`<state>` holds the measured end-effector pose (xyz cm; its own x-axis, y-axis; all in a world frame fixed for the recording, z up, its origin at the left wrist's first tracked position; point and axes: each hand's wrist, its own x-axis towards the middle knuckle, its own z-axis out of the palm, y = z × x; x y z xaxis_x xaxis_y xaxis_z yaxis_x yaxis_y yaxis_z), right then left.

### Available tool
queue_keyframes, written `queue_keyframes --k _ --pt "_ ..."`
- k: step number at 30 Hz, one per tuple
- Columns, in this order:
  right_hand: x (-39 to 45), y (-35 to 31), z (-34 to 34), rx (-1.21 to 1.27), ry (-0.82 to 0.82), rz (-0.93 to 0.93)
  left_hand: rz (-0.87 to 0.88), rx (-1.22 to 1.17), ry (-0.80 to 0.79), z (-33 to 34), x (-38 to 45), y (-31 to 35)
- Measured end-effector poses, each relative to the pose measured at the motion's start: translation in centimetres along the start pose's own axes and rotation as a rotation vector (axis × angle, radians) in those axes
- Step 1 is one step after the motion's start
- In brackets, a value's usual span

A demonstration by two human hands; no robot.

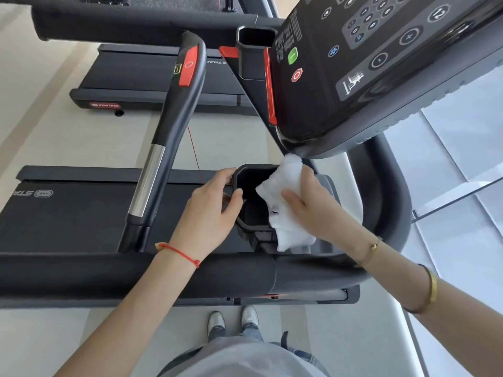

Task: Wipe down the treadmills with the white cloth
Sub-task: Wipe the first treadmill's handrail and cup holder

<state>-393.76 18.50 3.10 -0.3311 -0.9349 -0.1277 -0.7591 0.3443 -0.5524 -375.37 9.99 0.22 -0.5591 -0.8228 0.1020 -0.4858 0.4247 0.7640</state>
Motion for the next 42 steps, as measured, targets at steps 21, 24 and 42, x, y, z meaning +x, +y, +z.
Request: queue_keyframes --k 21,24,42 --pt "4.9 -1.9 1.1 -0.697 0.054 -0.425 -0.032 -0.009 0.007 -0.1 0.0 -0.1" --pt "3.3 -1.0 0.4 -0.711 0.056 -0.347 -0.035 -0.006 0.003 -0.1 0.0 0.0" --pt "-1.0 -0.3 0.1 -0.041 0.046 0.068 -0.026 0.012 -0.006 -0.2 0.0 0.0"
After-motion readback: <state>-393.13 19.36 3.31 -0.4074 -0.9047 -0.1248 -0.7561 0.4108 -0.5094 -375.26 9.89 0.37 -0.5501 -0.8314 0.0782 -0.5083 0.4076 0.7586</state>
